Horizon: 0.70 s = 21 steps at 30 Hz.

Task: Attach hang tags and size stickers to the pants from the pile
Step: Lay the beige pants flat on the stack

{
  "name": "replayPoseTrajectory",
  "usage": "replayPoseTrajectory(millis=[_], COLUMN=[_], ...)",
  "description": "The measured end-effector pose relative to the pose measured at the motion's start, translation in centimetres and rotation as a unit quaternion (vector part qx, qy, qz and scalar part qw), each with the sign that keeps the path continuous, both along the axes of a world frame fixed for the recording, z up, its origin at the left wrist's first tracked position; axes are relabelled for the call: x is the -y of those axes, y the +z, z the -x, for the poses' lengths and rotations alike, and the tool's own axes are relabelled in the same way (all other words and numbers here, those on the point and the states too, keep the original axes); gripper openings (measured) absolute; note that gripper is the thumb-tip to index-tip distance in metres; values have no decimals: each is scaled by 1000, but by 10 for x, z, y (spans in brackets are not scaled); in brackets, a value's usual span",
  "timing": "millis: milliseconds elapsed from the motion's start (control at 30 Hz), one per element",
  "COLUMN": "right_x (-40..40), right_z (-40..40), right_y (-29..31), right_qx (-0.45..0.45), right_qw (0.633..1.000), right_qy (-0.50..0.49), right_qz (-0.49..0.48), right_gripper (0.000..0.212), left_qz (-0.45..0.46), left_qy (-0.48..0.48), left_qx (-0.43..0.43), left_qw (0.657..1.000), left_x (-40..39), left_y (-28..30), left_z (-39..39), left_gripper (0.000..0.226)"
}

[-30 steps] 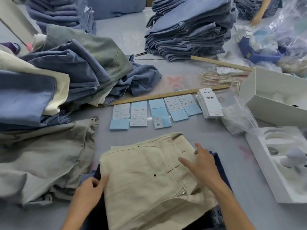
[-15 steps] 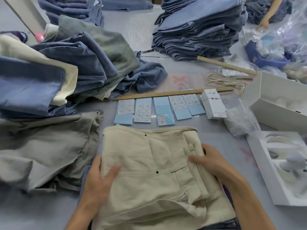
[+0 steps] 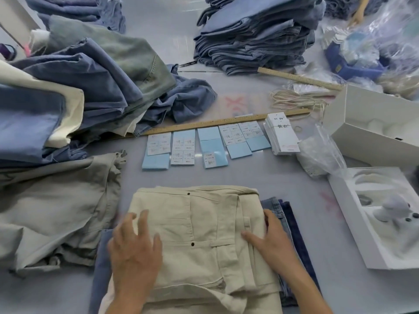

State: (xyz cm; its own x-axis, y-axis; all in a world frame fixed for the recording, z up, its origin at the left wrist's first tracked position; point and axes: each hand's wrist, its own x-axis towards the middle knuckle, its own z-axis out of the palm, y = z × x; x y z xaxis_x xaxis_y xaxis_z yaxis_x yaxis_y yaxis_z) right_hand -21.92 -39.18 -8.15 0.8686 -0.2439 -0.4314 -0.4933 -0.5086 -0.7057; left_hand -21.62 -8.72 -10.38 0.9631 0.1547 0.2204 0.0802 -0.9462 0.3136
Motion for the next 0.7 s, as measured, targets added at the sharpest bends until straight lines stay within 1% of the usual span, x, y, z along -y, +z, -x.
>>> replayPoseTrajectory(millis=[33,67,100,133,167,200,233,267,333,400,467,500,533,600,633,667,700], right_x=[-1,-3,-5,-9,-15,-21,-26,-30,-29,-24,-22,-20,-19,-16,-14,-13,-12], right_z=[-1,-2,-2,0,2,6,11,15,20,20,18,19,20,23,24,24,24], right_y=[1,3,4,4,3,1,-4,-11,-24,-30,-28,-28,-28,-22,-19,-15,-11], right_qx=[15,52,116,197,263,293,294,275,259,262,253,246,238,223,219,218,207], right_qw=[999,995,985,969,953,946,949,954,952,948,948,950,954,964,968,971,975], right_qy=[1,-6,-17,-27,-25,-6,26,61,103,117,139,146,147,130,116,97,79], right_qz=[40,87,124,146,148,135,115,106,128,138,137,125,106,62,43,25,8], right_gripper=[82,83,72,55,38,28,24,22,19,17,17,17,18,18,19,22,28], left_qz=[52,116,167,192,180,141,95,66,60,85,164,229,301,428,469,492,500], left_qy=[-60,-108,-134,-151,-166,-178,-188,-194,-185,-169,-127,-88,-44,24,42,54,64], left_qx=[25,15,-22,-75,-136,-190,-229,-250,-256,-243,-231,-226,-219,-215,-210,-197,-182], left_qw=[997,987,977,967,960,955,950,946,947,951,951,943,927,878,857,846,844], left_x=[21,44,68,91,111,126,137,142,139,129,115,106,98,85,80,76,73], left_y=[9,19,24,25,25,22,19,17,14,14,16,18,21,29,33,36,39], left_z=[0,-3,-6,-9,-13,-15,-18,-20,-25,-25,-23,-20,-18,-11,-8,-5,-3], left_gripper=[38,25,17,17,23,33,40,41,30,15,18,18,18,22,25,29,30])
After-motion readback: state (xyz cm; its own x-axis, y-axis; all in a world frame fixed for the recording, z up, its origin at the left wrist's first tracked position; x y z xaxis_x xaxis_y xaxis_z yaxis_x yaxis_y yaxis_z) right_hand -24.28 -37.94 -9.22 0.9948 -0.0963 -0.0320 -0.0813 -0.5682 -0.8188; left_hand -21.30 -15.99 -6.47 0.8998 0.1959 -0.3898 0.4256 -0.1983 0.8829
